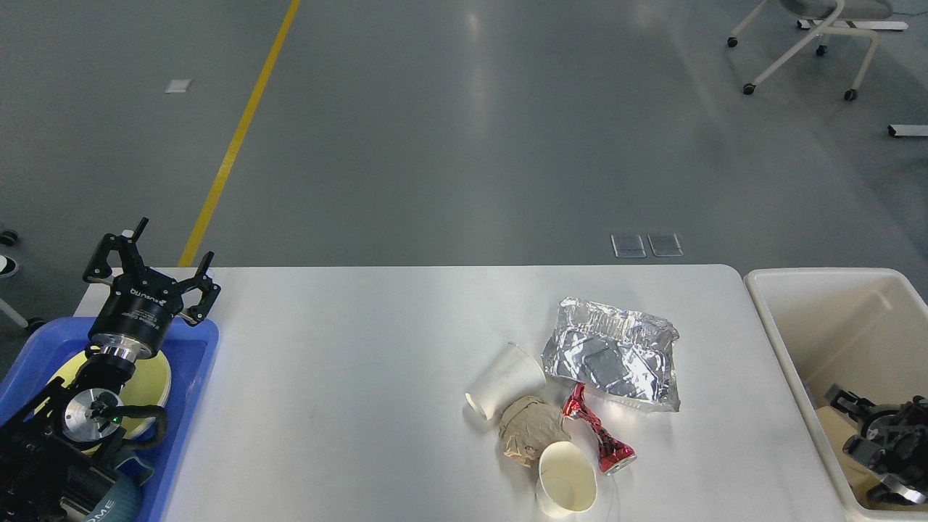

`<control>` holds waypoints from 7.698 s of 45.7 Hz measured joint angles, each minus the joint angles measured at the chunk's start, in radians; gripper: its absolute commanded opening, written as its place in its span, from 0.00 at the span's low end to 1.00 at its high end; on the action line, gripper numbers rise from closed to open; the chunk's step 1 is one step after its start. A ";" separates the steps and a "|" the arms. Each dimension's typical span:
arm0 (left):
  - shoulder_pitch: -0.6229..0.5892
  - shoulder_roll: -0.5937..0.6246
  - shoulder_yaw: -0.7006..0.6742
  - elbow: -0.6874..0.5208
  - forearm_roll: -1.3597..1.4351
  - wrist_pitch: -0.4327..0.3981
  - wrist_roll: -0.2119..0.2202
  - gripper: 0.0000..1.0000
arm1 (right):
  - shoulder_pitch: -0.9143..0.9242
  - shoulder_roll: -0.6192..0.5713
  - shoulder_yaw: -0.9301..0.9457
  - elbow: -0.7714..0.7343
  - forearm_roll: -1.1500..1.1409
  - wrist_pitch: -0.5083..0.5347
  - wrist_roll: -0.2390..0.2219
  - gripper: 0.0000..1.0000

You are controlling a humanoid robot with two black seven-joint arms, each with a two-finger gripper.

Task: Tidy desktop
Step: 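Raise the right gripper and lower it onto the crumpled foil, then grasp the crumpled foil with the right gripper and lift it, then lower the foil into the white bin and release it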

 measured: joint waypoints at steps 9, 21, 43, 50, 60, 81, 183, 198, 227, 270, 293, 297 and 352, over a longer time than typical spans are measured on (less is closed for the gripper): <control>0.000 0.000 0.000 0.000 0.000 0.000 0.000 0.96 | 0.173 -0.086 -0.002 0.117 -0.124 0.074 0.001 1.00; 0.000 0.000 0.000 0.000 0.000 0.000 0.000 0.96 | 0.541 -0.179 -0.030 0.359 -0.354 0.308 -0.001 1.00; 0.000 0.000 0.000 0.000 0.000 0.000 0.000 0.96 | 1.276 -0.066 -0.321 0.727 -0.321 0.978 -0.005 1.00; 0.000 0.000 0.000 0.000 0.000 0.000 0.000 0.96 | 1.506 -0.041 -0.401 0.926 -0.252 1.035 -0.008 1.00; 0.000 0.000 0.000 0.000 0.000 0.000 0.000 0.96 | 1.704 -0.034 -0.425 1.153 -0.219 1.041 -0.009 1.00; 0.000 0.000 0.000 0.000 0.000 0.000 0.000 0.96 | 1.654 -0.012 -0.422 1.193 -0.172 0.949 -0.011 1.00; 0.000 0.000 0.000 0.000 0.000 0.000 0.000 0.96 | 0.468 0.226 -0.144 0.430 -0.170 0.316 -0.008 0.00; 0.000 0.000 0.000 0.000 0.000 0.000 0.000 0.96 | 0.466 0.220 -0.145 0.437 -0.167 0.308 -0.008 0.00; 0.000 0.000 0.000 0.000 0.000 0.000 0.000 0.96 | 0.811 -0.014 -0.170 0.669 -0.111 0.544 -0.010 0.00; 0.000 0.000 0.000 0.000 0.000 0.000 0.000 0.96 | 1.587 -0.192 -0.568 1.264 -0.112 0.631 -0.010 0.00; 0.000 0.000 0.000 0.000 0.000 0.000 0.000 0.96 | 0.977 -0.457 -0.417 0.688 -0.107 0.589 -0.008 0.00; 0.000 0.000 0.000 0.000 0.000 0.000 0.000 0.96 | 0.801 -0.469 -0.290 0.595 -0.090 0.523 -0.008 0.00; 0.000 0.000 0.000 0.000 0.000 0.000 0.000 0.96 | -0.134 -0.042 0.297 -0.163 0.226 0.179 -0.040 0.54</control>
